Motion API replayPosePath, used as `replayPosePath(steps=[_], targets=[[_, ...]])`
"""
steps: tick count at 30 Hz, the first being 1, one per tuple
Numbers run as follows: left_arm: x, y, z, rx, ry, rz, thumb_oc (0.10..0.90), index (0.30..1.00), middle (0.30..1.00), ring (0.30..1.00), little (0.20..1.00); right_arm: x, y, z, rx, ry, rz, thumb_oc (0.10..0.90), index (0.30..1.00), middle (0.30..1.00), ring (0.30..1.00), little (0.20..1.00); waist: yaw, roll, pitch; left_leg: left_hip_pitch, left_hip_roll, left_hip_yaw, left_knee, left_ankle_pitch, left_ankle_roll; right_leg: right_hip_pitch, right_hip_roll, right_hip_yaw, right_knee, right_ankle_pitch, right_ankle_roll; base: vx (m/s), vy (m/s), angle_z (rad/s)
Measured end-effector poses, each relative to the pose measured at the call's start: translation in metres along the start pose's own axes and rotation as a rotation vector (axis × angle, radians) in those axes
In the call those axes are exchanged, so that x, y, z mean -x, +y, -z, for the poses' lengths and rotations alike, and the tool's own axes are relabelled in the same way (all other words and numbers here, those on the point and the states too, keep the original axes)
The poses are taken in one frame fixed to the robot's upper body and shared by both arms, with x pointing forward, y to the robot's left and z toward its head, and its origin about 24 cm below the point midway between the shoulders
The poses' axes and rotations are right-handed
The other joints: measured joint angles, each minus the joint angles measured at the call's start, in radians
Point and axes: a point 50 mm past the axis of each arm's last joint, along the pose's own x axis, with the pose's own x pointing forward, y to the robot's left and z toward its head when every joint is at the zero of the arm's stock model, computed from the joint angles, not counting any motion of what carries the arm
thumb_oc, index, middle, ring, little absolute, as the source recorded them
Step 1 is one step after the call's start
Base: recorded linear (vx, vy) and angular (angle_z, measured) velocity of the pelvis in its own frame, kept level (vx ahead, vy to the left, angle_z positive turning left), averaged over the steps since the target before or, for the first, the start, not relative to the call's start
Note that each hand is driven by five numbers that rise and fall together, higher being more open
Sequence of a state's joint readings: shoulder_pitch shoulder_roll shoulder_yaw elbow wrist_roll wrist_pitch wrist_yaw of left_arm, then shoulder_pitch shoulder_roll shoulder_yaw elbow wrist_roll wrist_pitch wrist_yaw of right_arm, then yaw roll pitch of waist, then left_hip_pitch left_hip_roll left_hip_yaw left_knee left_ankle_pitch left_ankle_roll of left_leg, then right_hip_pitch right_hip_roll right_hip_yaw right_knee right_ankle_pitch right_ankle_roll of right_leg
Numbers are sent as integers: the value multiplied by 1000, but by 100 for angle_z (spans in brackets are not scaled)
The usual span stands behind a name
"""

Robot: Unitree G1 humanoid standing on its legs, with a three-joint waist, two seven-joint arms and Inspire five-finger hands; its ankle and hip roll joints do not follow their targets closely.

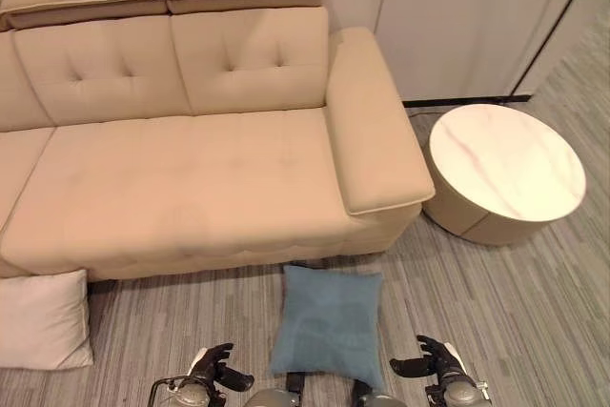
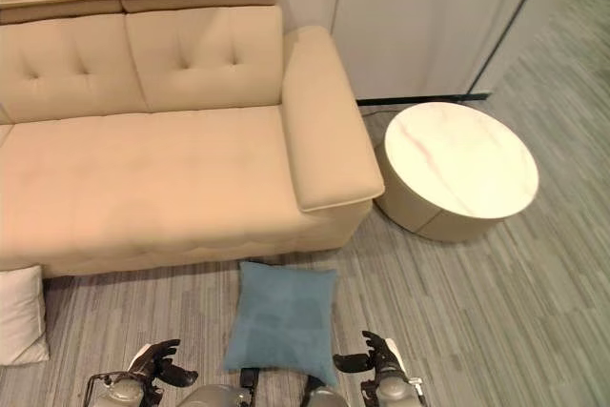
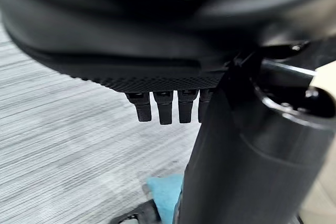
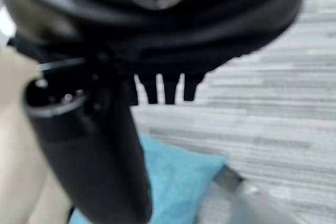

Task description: Pick up all the scattered cushions and arrange them neatly on the sofa.

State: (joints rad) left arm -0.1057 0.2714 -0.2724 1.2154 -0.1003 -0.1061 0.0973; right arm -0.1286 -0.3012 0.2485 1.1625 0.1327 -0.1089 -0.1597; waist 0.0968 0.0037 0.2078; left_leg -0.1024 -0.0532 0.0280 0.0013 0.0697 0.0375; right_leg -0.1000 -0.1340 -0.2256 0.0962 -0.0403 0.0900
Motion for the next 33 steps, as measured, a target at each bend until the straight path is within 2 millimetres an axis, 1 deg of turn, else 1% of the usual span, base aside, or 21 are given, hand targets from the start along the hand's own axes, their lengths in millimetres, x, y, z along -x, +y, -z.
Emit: replayPosePath(steps=[1,3,4,5,7,8,10,12,14,15,17,18,19,21,23,25,26,27,28,31,33], targets=[[-1,1,-6,21,-13,-8,800,900,900,900,900,-1,-1,-5,-7,-15,11,800,900,900,900,900,1,-1,4,-65,15,-34,24,10,-15,-26,25,-23,-14,35,-22,-284,-109,46],[-3,2,-13,32,-29,-13,800,900,900,900,900,-3,-1,-11,-11,-29,13,800,900,900,900,900,8,-8,16,-100,31,-40,40,19,-29,-52,41,-37,-4,38,-32,-256,-87,44],[-8,6,-49,55,-129,-33,800,900,900,900,900,-9,-14,-40,-59,-111,77,800,900,900,900,900,-3,-7,90,-234,43,-69,149,1,-57,-188,25,-72,151,-36,-66,-165,-72,53],[-9,10,-69,71,-186,-45,800,900,900,900,900,-12,-19,-56,-84,-144,95,800,900,900,900,900,3,-12,138,-280,40,-75,174,9,-65,-251,26,-74,227,-46,-82,-211,-40,50],[-9,16,-97,111,-271,-67,800,900,900,900,900,-14,-25,-80,-114,-200,118,800,900,900,900,900,4,-25,164,-399,39,-77,247,-13,-85,-389,0,-71,345,-96,-93,-133,-27,9],[-9,19,-111,134,-310,-76,800,900,900,900,900,-15,-30,-95,-134,-239,134,800,900,900,900,900,0,-25,188,-453,39,-79,286,-21,-74,-445,-11,-70,397,-116,-112,-108,5,6],[-4,31,-156,232,-422,-106,800,900,900,900,900,-12,-44,-143,-236,-357,182,800,900,900,900,900,-1,-10,279,-564,46,-77,369,-24,-70,-561,-17,-68,486,-123,-133,-137,32,-3],[-2,33,-165,287,-452,-117,800,900,900,900,900,-10,-45,-162,-267,-402,188,800,900,900,900,900,-2,-5,286,-623,53,-70,417,-35,-68,-621,-15,-61,525,-131,-143,-155,41,-15],[2,38,-182,325,-504,-137,800,900,900,900,900,-6,-55,-183,-307,-458,231,800,900,900,900,900,-4,3,287,-734,57,-70,518,-62,-64,-725,-20,-50,605,-150,-156,-94,27,-16],[6,42,-196,345,-543,-142,800,900,900,900,900,-2,-64,-196,-311,-496,261,800,900,900,900,900,-5,6,286,-814,57,-68,578,-81,-66,-803,-27,-42,662,-164,-163,-67,40,-7],[18,53,-227,374,-650,-154,800,900,900,900,900,8,-82,-226,-348,-584,305,800,900,900,900,900,-12,13,292,-965,53,-67,675,-92,-64,-949,-44,-37,758,-178,-177,-25,50,3],[24,58,-240,374,-695,-158,800,900,900,900,900,13,-88,-238,-361,-619,323,800,900,900,900,900,-12,14,304,-1022,53,-67,732,-104,-73,-1003,-50,-31,809,-185,-189,7,39,0],[28,62,-250,368,-727,-165,800,900,900,900,900,17,-93,-248,-371,-643,337,800,900,900,900,900,-13,15,312,-1074,54,-67,804,-129,-68,-1052,-54,-22,868,-205,-197,32,33,-8],[37,68,-266,383,-783,-171,800,900,900,900,900,28,-103,-267,-397,-722,360,800,900,900,900,900,-12,29,319,-1193,55,-64,956,-193,-56,-1162,-71,-5,1006,-261,-217,74,43,-9],[45,76,-275,405,-826,-188,800,900,900,900,900,36,-107,-278,-420,-768,370,800,900,900,900,900,-20,29,319,-1292,56,-60,1079,-235,-51,-1263,-82,20,1122,-298,-222,145,35,-9],[50,81,-280,418,-857,-202,800,900,900,900,900,44,-111,-288,-425,-821,375,800,900,900,900,900,-20,29,320,-1383,57,-59,1199,-277,-43,-1354,-85,40,1232,-333,-224,153,27,-16],[52,84,-282,439,-864,-210,800,900,900,900,900,48,-113,-293,-426,-846,377,800,900,900,900,900,-22,31,321,-1458,62,-59,1304,-312,-39,-1421,-91,46,1323,-364,-228,160,21,-15],[52,86,-281,459,-860,-218,800,900,900,900,900,55,-117,-299,-470,-882,370,800,900,900,900,900,-27,31,321,-1501,66,-67,1360,-330,-37,-1458,-95,46,1374,-381,-233,157,-1,-13],[51,86,-282,470,-853,-217,800,900,900,900,900,65,-129,-308,-479,-939,409,800,900,900,900,900,-30,31,321,-1563,70,-68,1438,-355,-38,-1510,-100,48,1445,-403,-235,232,13,-5],[53,90,-280,487,-863,-230,800,900,900,900,900,79,-150,-313,-467,-996,463,800,900,900,900,900,-34,29,330,-1653,72,-69,1619,-419,-21,-1593,-115,69,1617,-463,-246,221,-17,-2],[53,94,-275,523,-851,-250,800,900,900,900,900,86,-156,-316,-473,-1037,467,800,900,900,900,900,-35,25,348,-1677,79,-65,1742,-473,-19,-1620,-115,95,1735,-515,-250,115,-8,-13]])
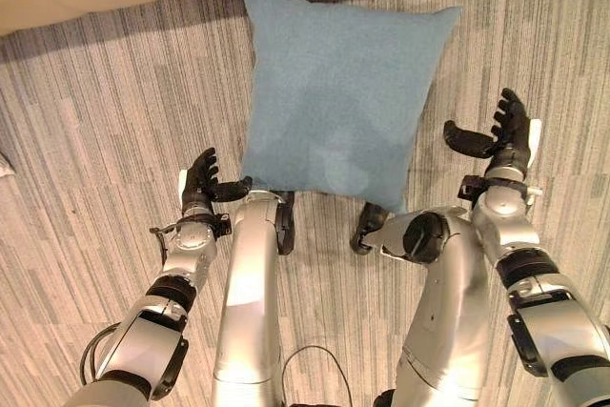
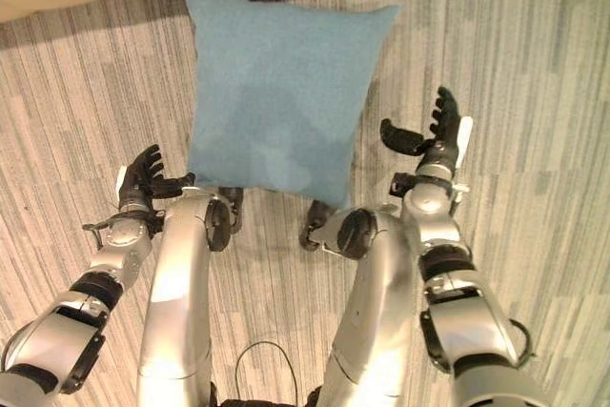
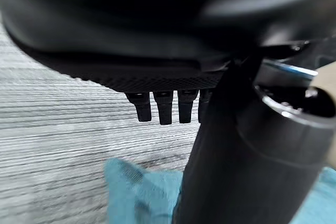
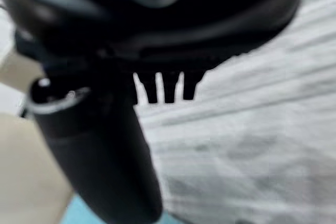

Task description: Pick up all the scattered cushions and arrange them neatly on the sofa.

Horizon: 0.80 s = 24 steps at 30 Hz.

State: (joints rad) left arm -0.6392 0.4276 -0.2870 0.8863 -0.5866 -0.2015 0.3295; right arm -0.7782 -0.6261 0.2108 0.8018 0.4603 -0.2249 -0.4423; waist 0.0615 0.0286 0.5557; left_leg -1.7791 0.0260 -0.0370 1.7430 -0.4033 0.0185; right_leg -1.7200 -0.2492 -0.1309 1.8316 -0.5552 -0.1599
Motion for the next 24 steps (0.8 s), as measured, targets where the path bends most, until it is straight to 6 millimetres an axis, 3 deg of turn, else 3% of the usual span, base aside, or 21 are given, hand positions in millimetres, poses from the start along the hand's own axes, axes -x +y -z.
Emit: replayPosePath(steps=[8,12,16,18,19,22,24], targets=[[-3,1,-13,6,-36,6,800,900,900,900,900,10,24,5,-86,44,-144,800,900,900,900,900,-25,-1,0,69,25,41,93,-77,46,32,31,62,81,-32,25,114,7,-13],[-7,-7,-27,-29,-78,43,800,900,900,900,900,10,26,5,-72,57,-192,800,900,900,900,900,-25,-2,0,78,27,43,130,-86,40,35,33,79,122,-42,26,38,-5,-1],[-7,-10,-29,-35,-81,60,800,900,900,900,900,11,30,6,-35,58,-242,800,900,900,900,900,-26,-2,0,89,28,46,131,-88,34,43,34,85,124,-43,26,0,0,0],[-12,-6,-31,-210,-70,106,800,900,900,900,900,1,34,3,193,78,-329,800,900,900,900,900,-23,-1,-1,103,28,46,155,-91,33,57,28,86,148,-42,27,0,0,0],[-15,-4,-41,-266,-94,120,800,900,900,900,900,-6,34,-6,281,66,-369,800,900,900,900,900,-18,-1,-1,104,26,47,163,-95,35,56,26,89,159,-46,27,-10,-26,5],[-23,3,-69,-290,-165,106,800,900,900,900,900,-17,42,-35,299,-4,-402,800,900,900,900,900,-2,-1,-1,109,20,42,170,-93,32,64,17,83,170,-51,19,-24,-45,9],[-30,5,-92,-409,-199,141,800,900,900,900,900,-27,42,-56,459,-43,-483,800,900,900,900,900,13,4,-1,111,18,41,207,-96,25,69,3,85,213,-67,11,-17,-35,13]])
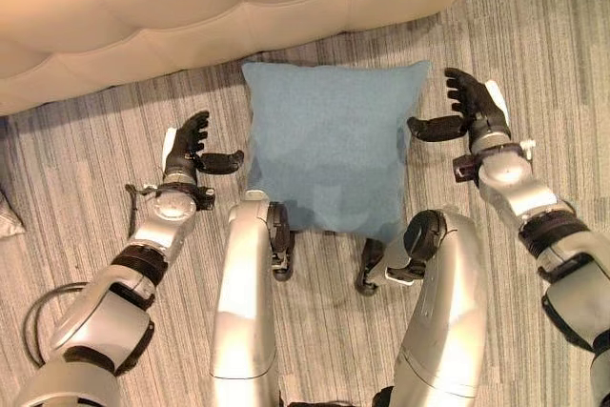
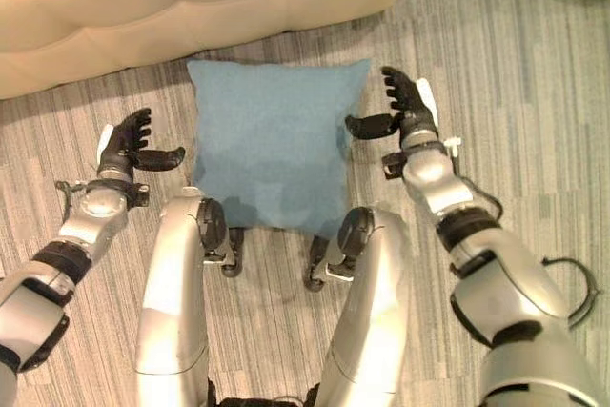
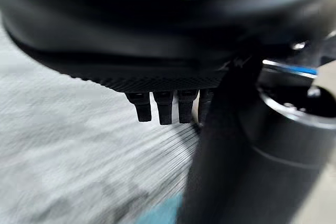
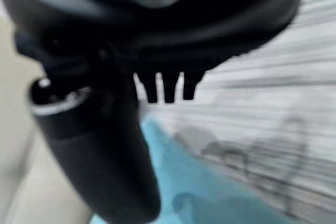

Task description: Pick up all the scattered cushions and arrange them neatly on the sofa.

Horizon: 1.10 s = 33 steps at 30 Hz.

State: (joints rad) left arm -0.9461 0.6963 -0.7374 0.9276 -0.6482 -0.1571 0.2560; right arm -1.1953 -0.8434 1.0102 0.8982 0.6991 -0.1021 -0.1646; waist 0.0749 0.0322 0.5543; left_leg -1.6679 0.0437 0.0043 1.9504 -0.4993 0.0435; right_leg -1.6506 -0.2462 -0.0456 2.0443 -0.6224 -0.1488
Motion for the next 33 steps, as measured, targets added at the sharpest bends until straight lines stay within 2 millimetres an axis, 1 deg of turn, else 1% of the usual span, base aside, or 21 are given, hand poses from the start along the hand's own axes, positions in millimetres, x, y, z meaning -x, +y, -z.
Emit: replayPosePath(steps=[1,3,5,7,9,10,12,13,16,18,22,24,25,27,29,33], targets=[[-6,7,-12,-34,-24,-2,800,900,900,900,900,-2,-10,-11,59,-23,-17,800,900,900,900,900,8,1,0,-3,-7,-2,20,-7,3,0,-4,2,21,-11,-3,-15,-25,12],[-12,18,-33,-57,-74,-12,800,900,900,900,900,-6,-23,-32,68,-73,-8,800,900,900,900,900,19,2,0,-3,-7,-7,47,-13,-5,1,-3,5,47,-19,-4,-10,-9,3],[-16,19,-42,-95,-83,3,800,900,900,900,900,-8,-24,-43,58,-97,-24,800,900,900,900,900,20,5,-2,1,-7,-4,58,-16,-2,6,-3,11,57,-26,-1,-16,-3,0],[-18,14,-43,-115,-78,28,800,900,900,900,900,-10,-14,-41,37,-88,-53,800,900,900,900,900,17,5,-2,10,-6,-1,61,-19,1,15,-3,14,57,-27,3,-19,14,-1],[-17,-2,-33,-137,-37,81,800,900,900,900,900,-13,13,-22,14,2,-94,800,900,900,900,900,6,7,-1,20,0,11,70,-29,17,22,-2,25,60,-29,8,-36,65,-9],[-17,-13,-31,-128,-29,102,800,900,900,900,900,-12,23,-8,10,55,-103,800,900,900,900,900,5,7,-1,20,7,14,76,-34,21,22,-1,26,60,-29,9,-9,41,-13],[-17,-23,-28,-118,-15,118,800,900,900,900,900,-10,32,5,14,117,-116,800,900,900,900,900,2,7,-1,19,14,13,83,-47,25,22,0,24,60,-30,11,-23,32,-14],[-15,-29,-25,-123,-6,135,800,900,900,900,900,-8,36,14,24,152,-122,800,900,900,900,900,-3,9,0,21,16,14,93,-47,20,25,4,25,64,-23,25,-25,57,-15],[-14,-37,-25,-134,-2,158,800,900,900,900,900,-7,32,24,99,199,-111,800,900,900,900,900,-1,14,0,22,29,15,105,-64,37,25,13,26,66,-25,27,-4,37,-13],[-14,-42,-26,-135,-3,171,800,900,900,900,900,-6,26,30,151,227,-90,800,900,900,900,900,-4,15,0,22,29,17,106,-66,39,26,13,28,66,-26,26,-3,5,-2],[-14,-42,-24,-135,3,170,800,900,900,900,900,-3,9,42,186,282,-38,800,900,900,900,900,-8,15,0,22,29,18,106,-67,39,25,13,29,66,-28,24,0,0,0],[-14,-42,-23,-134,7,170,800,900,900,900,900,-1,-1,47,139,307,9,800,900,900,900,900,-10,15,0,22,29,18,106,-67,38,25,13,29,67,-29,25,0,0,0],[-14,-42,-23,-134,8,170,800,900,900,900,900,0,-3,49,74,313,29,800,900,900,900,900,-13,15,0,22,29,18,106,-67,38,25,13,29,68,-29,26,-12,38,0],[-13,-43,-24,-131,5,172,800,900,900,900,900,2,2,53,-23,322,33,800,900,900,900,900,-18,15,0,23,29,18,107,-68,37,25,13,29,67,-29,27,-6,20,0],[-13,-44,-24,-121,4,176,800,900,900,900,900,3,10,57,-73,332,17,800,900,900,900,900,-20,15,0,23,29,17,108,-70,36,25,14,29,68,-28,29,0,0,0],[-13,-46,-26,-98,-2,180,800,900,900,900,900,7,38,60,-184,327,-58,800,900,900,900,900,-18,17,0,23,30,16,108,-73,31,23,17,29,68,-30,26,0,8,0]])
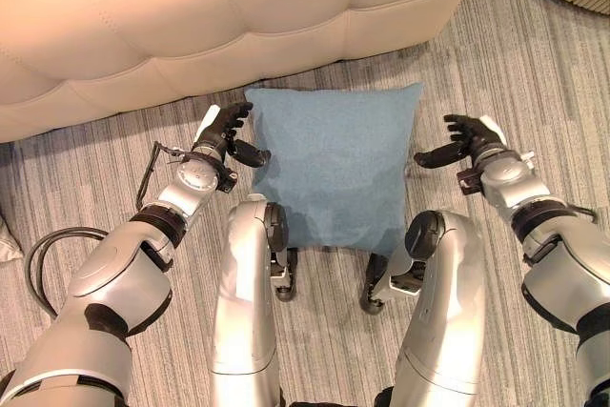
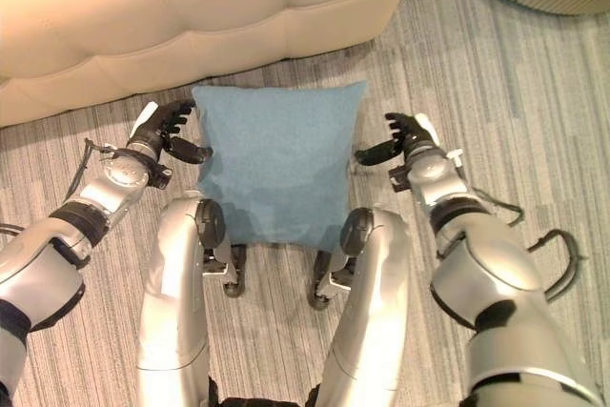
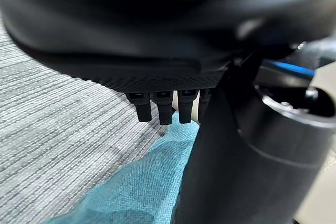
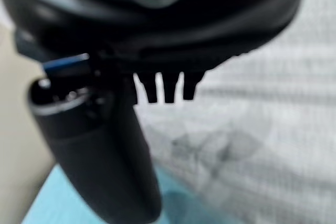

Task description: Pick up all the scattered cushions and arrange them neatly on the sofa.

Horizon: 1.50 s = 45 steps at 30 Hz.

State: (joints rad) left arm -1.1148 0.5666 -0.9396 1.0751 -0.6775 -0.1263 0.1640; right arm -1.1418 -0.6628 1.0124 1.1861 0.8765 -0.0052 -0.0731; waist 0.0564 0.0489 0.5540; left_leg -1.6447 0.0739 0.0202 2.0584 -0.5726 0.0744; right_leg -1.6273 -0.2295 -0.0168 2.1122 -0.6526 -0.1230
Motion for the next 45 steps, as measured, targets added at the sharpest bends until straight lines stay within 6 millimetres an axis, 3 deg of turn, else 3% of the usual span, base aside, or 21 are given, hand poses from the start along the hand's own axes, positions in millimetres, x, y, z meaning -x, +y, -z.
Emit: replayPosePath(steps=[4,7,12,15,16,17,20,24,31,34,36,37,38,39,40,41,42,43,44,45], targets=[[0,-8,-10,39,-36,29,800,900,900,900,900,0,30,0,-82,1,-86,800,900,900,900,900,9,13,1,-1,0,0,0,-3,-3,-2,1,1,1,-2,5,0,0,0],[1,-16,-19,59,-72,58,800,900,900,900,900,1,34,-2,-123,-4,-90,800,900,900,900,900,14,20,0,1,-2,4,0,-4,-2,0,0,5,5,-9,9,3,-4,3],[5,-38,-22,131,-85,80,800,900,900,900,900,11,78,-27,-208,-93,-193,800,900,900,900,900,11,22,-1,27,-4,11,0,-6,-10,10,0,16,24,-20,3,11,-5,4],[5,-39,-24,131,-93,80,800,900,900,900,900,16,92,-37,-231,-145,-234,800,900,900,900,900,5,24,0,30,-4,11,0,-7,-14,10,-1,16,27,-20,2,0,0,0],[5,-38,-22,129,-87,74,800,900,900,900,900,16,92,-39,-244,-155,-239,576,564,564,564,564,4,26,-1,31,-4,11,0,-6,-16,10,-1,17,28,-21,0,0,0,0],[5,-37,-21,128,-82,66,800,900,900,900,900,16,92,-40,-262,-158,-238,400,300,300,300,300,5,28,0,32,-5,11,0,-6,-18,10,-2,16,29,-22,-2,0,0,0],[7,-33,-3,122,-28,30,800,900,900,900,900,15,87,-38,-314,-157,-204,400,300,300,300,300,6,29,0,36,-5,7,2,-7,-25,13,-2,13,35,-26,-9,0,0,0],[8,-35,-1,125,-26,36,800,900,900,900,900,16,91,-35,-325,-160,-212,400,300,300,300,300,12,43,-1,36,-5,-3,15,-9,-29,19,-2,7,43,-29,-14,0,0,0],[12,-30,13,161,7,11,800,900,900,900,900,20,92,-41,-201,-224,-228,400,300,300,300,300,14,45,-1,35,-9,-9,32,-17,-34,25,-3,3,55,-36,-6,-5,18,-1],[17,-16,22,228,8,-41,800,900,900,900,900,28,85,-53,-56,-318,-251,400,300,300,300,300,8,44,-1,45,-22,-15,58,-27,-40,43,-1,9,77,-50,1,-5,3,2],[18,0,16,336,-20,-133,800,900,900,900,900,34,90,-69,-3,-400,-254,400,300,300,300,300,7,41,-1,65,-22,-7,-43,-12,-44,56,24,11,-11,-37,8,-108,-54,15],[19,3,8,381,-70,-147,800,900,900,900,900,36,96,-75,-5,-430,-263,400,300,300,300,300,12,38,-1,93,-40,0,-138,31,-70,75,25,5,-102,4,23,-208,-23,18],[25,22,7,512,-131,-235,800,900,900,900,900,36,107,-104,66,-505,-249,400,300,300,300,300,-3,15,0,120,-59,-16,-305,42,-94,94,24,-29,-246,6,-86,-245,-18,12],[30,27,2,564,-174,-267,800,900,900,900,900,47,101,-133,101,-614,-220,400,300,300,300,300,20,-6,2,164,-129,-68,-530,151,-169,146,28,-70,-465,117,16,-118,23,28],[39,19,11,563,-173,-244,800,900,900,900,900,55,91,-131,106,-662,-229,400,300,300,300,300,42,-9,3,239,-128,-108,-622,230,-168,238,45,-100,-568,183,14,-112,8,53],[48,16,26,547,-149,-239,800,900,900,900,900,55,90,-126,105,-660,-223,400,300,300,300,300,58,-19,5,244,-127,-106,-548,311,-130,312,48,-109,-549,185,12,-130,-16,57],[52,20,24,544,-172,-242,800,900,900,900,900,55,78,-131,87,-677,-186,400,300,300,300,300,66,-40,-2,228,-129,-105,-576,281,-105,320,41,-110,-550,179,3,-121,-41,27],[57,26,20,557,-209,-257,800,900,900,900,900,56,66,-137,49,-701,-141,400,300,300,300,300,86,-30,-8,262,-107,-112,-722,302,-111,348,43,-161,-613,171,-13,-108,-49,13],[59,32,10,579,-260,-267,800,900,900,900,900,61,51,-144,48,-741,-107,400,300,300,300,300,84,-31,-9,289,-111,-121,-822,285,-129,364,39,-182,-695,165,-25,-86,-54,24],[58,33,6,570,-276,-265,800,900,900,900,900,62,41,-144,81,-750,-81,400,300,300,300,300,82,-31,-8,303,-121,-116,-890,323,-127,379,40,-174,-754,182,-27,-95,-58,37]])
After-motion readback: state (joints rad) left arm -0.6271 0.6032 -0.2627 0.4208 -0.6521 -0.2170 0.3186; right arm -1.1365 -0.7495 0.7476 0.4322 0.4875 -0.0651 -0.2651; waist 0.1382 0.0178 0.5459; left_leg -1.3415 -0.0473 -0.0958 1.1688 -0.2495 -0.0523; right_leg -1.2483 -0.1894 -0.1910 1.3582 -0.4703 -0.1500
